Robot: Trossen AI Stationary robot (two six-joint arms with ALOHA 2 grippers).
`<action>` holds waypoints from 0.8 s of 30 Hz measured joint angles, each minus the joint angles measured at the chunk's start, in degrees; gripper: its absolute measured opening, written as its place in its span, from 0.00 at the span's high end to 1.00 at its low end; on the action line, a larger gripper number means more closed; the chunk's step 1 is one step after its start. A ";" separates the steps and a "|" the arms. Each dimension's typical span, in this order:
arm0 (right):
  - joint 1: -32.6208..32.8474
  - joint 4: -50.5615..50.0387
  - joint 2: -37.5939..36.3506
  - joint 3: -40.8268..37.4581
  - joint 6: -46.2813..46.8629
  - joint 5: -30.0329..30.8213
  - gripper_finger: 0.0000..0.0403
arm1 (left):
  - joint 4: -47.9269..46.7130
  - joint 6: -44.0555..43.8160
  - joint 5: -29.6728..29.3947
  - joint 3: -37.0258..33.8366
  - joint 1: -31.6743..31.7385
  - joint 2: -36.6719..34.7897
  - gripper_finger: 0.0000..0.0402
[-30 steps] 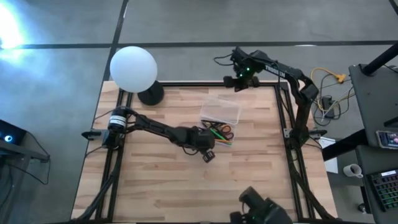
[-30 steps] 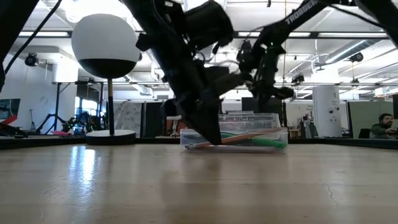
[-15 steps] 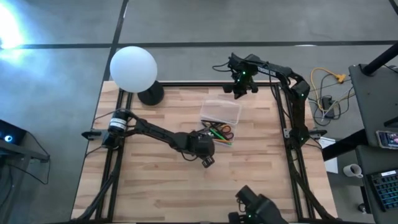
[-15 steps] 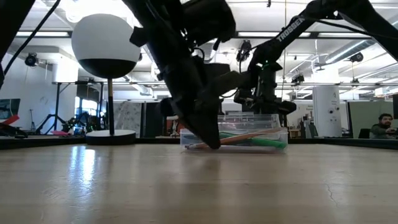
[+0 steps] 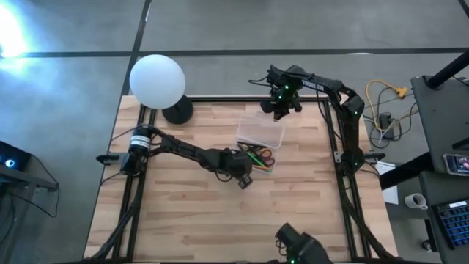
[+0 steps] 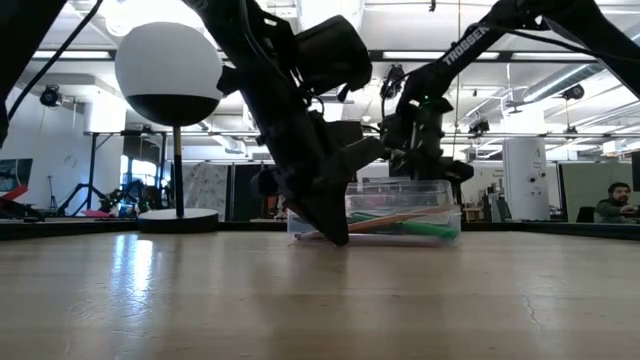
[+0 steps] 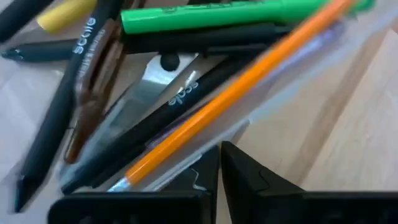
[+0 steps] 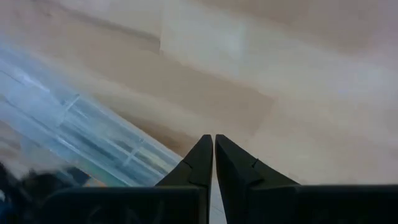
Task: Pick & place school supplies into a supply box
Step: Close the supply box
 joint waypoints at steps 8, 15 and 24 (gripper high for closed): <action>2.10 -1.50 -1.76 0.00 -1.72 -0.62 0.97 | 1.39 0.42 0.45 -0.06 1.03 0.02 0.98; 4.62 -1.61 -3.54 0.00 -2.69 -3.82 0.97 | 1.88 1.05 -0.14 -0.68 1.43 0.02 0.98; 9.63 -1.77 -6.75 0.00 -2.32 -4.45 0.97 | 2.01 1.05 -0.57 -1.05 1.54 0.02 0.98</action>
